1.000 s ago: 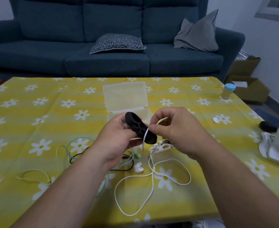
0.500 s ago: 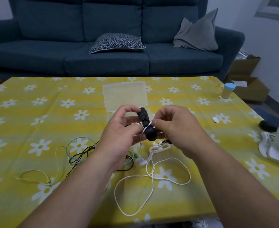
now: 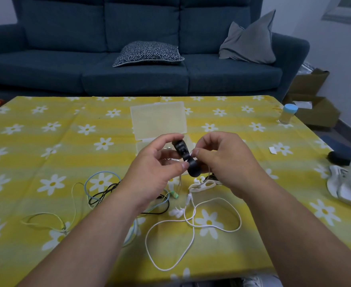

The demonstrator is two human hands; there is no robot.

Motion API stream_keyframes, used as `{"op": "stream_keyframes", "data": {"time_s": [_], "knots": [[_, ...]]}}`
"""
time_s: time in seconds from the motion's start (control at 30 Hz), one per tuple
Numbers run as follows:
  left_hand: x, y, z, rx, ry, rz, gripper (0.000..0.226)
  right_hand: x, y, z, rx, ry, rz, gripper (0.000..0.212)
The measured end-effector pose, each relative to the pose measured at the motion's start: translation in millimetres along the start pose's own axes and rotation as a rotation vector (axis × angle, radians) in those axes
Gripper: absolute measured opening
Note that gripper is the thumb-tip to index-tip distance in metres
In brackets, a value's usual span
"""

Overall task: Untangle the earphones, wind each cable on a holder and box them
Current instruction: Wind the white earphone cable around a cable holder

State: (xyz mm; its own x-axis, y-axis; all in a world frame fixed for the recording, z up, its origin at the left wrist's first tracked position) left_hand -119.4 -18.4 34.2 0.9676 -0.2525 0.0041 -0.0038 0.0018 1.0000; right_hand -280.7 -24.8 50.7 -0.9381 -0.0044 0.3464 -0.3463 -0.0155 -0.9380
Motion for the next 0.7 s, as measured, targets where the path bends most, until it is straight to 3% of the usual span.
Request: {"op": "stream_keyframes", "data": {"time_s": [0.2, 0.7], "knots": [[0.7, -0.6, 0.9, 0.004, 0.008, -0.028, 0.049, -1.2, -4.8, -0.9, 0.012, -0.010, -0.017, 0.010], [6.4, -1.9, 1.4, 0.039, 0.035, -0.200, 0.039, -0.3, -7.4, -6.7, -0.062, -0.075, 0.221, 0.012]]}}
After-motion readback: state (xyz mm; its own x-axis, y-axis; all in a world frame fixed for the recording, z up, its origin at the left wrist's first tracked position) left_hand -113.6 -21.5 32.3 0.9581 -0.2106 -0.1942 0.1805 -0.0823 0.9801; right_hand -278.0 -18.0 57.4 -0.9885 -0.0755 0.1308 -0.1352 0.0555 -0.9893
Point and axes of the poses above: each hand's wrist, its own z-axis towards the middle knuckle, its own x-axis out of the back of the hand, y = z × x, the point moved 4 cm from there along z, towards the middle knuckle, and after that the axes turned 3 degrees about -y, right-handed, at the moved point
